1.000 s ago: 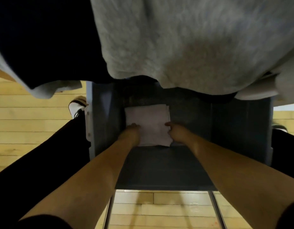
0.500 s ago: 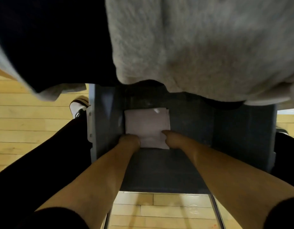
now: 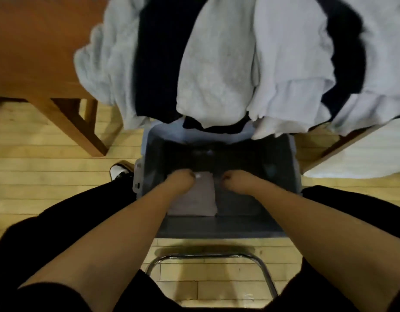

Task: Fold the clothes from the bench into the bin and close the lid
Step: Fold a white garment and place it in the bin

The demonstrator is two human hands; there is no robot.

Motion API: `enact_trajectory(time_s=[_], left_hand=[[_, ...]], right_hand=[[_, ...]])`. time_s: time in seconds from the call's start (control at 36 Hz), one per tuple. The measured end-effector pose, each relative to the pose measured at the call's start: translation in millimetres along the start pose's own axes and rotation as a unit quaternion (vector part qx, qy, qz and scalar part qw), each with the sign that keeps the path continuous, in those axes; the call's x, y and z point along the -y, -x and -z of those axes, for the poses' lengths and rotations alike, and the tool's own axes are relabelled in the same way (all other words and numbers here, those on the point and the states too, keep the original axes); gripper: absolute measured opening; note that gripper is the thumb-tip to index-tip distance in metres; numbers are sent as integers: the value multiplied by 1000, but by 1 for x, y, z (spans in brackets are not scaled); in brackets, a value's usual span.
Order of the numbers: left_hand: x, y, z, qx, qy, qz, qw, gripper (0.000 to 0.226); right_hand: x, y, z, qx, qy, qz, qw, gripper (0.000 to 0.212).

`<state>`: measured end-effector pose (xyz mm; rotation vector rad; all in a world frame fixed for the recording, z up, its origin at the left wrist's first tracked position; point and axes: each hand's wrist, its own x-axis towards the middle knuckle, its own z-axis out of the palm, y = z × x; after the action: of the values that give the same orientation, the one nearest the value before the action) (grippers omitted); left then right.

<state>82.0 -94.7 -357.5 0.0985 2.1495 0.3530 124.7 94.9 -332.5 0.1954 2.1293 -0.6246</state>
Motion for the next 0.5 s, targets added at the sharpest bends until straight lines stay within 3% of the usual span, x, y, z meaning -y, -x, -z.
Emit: enact_trajectory(time_s=[0.25,0.33,0.42,0.5], left_hand=[[-39,85,33,-113,18,-118,986,24],[-59,118,49,-179,10,-168,969,25],[-77,144,61,-261,1,-240,935,21],[-96,155,75,-354,-38,-344,869,15]], right_hand=[[15,81,42,-102,16,79,991,28],[19,110,62,-177,43,123,975,28],[18,128,75,-314,28,203,927,27],[17,143,95,-439,23,264,858,27]])
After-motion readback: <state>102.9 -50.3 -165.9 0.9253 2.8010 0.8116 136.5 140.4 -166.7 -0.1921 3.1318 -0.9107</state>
